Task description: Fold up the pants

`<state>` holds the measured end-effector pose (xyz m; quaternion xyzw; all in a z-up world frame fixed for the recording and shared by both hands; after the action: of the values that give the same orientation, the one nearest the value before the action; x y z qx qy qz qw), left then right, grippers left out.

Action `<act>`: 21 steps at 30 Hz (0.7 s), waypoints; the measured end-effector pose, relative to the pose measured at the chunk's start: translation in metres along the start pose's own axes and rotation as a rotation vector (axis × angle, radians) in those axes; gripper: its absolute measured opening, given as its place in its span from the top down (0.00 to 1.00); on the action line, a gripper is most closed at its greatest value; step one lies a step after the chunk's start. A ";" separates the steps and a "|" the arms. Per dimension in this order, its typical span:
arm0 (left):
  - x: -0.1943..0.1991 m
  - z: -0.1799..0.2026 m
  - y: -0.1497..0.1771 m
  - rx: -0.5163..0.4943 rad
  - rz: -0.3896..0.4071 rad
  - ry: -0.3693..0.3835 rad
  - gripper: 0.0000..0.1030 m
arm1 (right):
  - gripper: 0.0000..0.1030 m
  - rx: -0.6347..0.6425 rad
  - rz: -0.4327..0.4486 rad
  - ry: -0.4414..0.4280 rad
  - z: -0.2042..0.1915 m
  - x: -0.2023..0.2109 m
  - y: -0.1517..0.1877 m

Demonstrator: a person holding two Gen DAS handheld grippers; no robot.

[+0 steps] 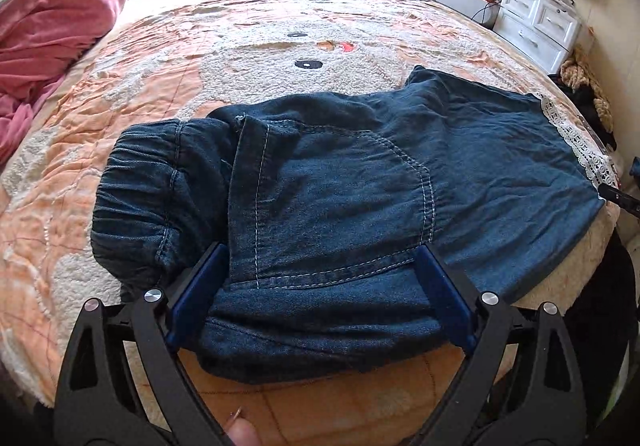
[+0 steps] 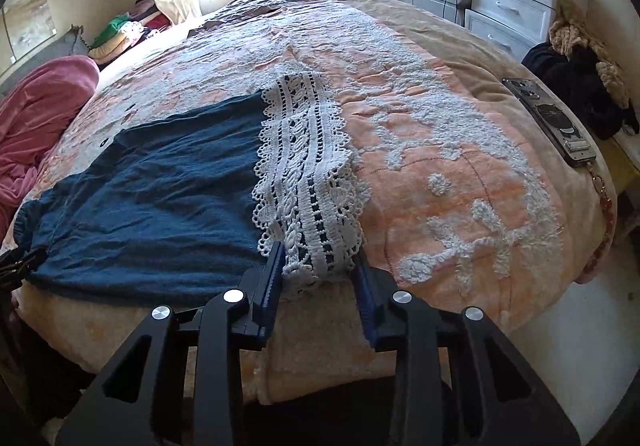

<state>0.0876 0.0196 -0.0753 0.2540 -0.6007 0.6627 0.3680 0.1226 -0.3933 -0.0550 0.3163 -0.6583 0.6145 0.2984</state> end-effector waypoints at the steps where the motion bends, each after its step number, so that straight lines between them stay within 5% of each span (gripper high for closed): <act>1: 0.001 0.000 0.001 -0.002 0.003 0.000 0.15 | 0.65 -0.012 0.002 0.002 0.003 0.002 0.000; 7: 0.002 0.003 0.001 -0.019 0.024 -0.002 0.15 | 0.62 -0.033 0.006 0.007 0.012 0.005 0.002; 10: 0.006 0.004 0.000 -0.021 0.027 0.008 0.15 | 0.53 -0.010 0.010 0.044 0.011 0.006 0.002; 21: 0.035 0.019 -0.015 -0.018 0.075 0.059 0.10 | 0.40 -0.100 0.066 -0.062 0.025 0.032 0.000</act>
<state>0.0768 0.0070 -0.0358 0.2082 -0.6048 0.6777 0.3626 0.1029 -0.4196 -0.0315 0.2979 -0.7073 0.5801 0.2727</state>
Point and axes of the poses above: each gripper's, at about its wrist camera, not at the fingertips, and x roughly against the way its jaws point, z to its right, y to its underside, the point moved 3 cm from there along -x, roughly the way its jaws point, and after that the axes turned 5 degrees about y, right-handed, at the moved point
